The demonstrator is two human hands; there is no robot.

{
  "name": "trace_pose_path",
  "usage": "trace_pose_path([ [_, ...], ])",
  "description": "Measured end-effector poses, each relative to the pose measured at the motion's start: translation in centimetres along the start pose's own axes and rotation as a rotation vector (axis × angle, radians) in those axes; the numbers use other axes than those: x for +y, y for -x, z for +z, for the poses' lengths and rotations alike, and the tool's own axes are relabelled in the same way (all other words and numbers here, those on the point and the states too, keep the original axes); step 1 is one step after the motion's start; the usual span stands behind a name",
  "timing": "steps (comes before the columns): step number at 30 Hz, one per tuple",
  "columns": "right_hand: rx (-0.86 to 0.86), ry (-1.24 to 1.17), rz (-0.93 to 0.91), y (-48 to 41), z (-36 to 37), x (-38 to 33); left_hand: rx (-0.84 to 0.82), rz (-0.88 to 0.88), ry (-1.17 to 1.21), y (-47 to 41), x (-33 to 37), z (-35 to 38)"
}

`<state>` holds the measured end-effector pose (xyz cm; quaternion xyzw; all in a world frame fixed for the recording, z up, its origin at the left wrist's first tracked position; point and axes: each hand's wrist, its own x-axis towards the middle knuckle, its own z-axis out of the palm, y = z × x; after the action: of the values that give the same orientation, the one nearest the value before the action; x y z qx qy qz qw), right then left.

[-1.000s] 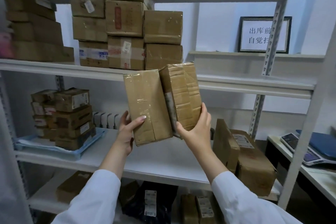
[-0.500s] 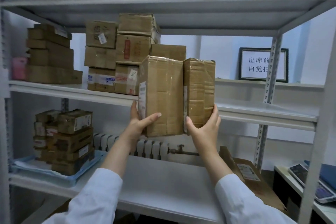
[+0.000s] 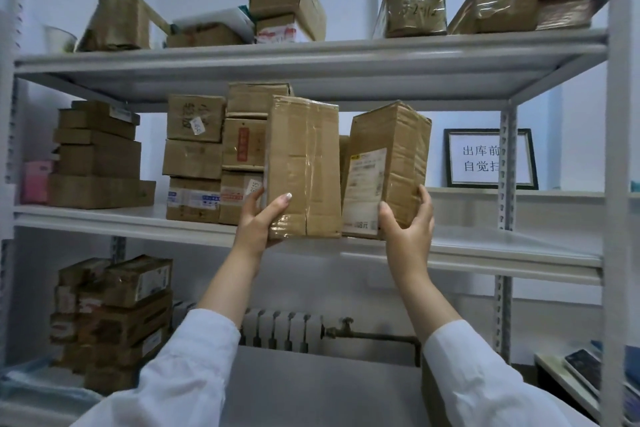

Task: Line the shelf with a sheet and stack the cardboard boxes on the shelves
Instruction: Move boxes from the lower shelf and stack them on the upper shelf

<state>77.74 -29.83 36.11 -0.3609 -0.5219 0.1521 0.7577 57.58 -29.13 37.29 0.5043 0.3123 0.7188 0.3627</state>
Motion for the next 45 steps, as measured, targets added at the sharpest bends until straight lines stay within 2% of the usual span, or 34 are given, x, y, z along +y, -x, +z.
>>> trace_pose_path([
  [6,0.018,-0.111,0.084,-2.1,1.1,-2.6,0.007,0.035,-0.03,-1.9,3.5,0.8],
  [10,0.026,-0.229,0.141,-4.2,1.2,-2.9,-0.022,-0.002,-0.021,-3.1,5.4,1.3],
  [19,-0.083,-0.389,0.331,-6.5,0.6,-4.4,-0.251,-0.223,-0.007,-5.6,6.6,2.3],
  [25,-0.158,-0.456,0.441,-9.3,0.4,-5.0,-0.462,-0.129,-0.075,-6.8,7.3,2.7],
  [29,-0.195,-0.507,0.504,-10.7,0.4,-4.6,-0.327,-0.095,-0.145,-7.7,8.0,3.7],
  [33,-0.204,-0.597,0.559,-12.0,-0.1,-4.3,-0.217,-0.091,-0.115,-8.4,9.0,5.4],
  [38,-0.244,-0.663,0.57,-13.0,-0.6,-4.1,-0.179,-0.089,-0.128,-8.9,10.4,6.8],
  [45,-0.256,-0.674,0.556,-13.8,0.2,-3.7,-0.163,-0.042,-0.291,-9.8,11.0,7.8],
])
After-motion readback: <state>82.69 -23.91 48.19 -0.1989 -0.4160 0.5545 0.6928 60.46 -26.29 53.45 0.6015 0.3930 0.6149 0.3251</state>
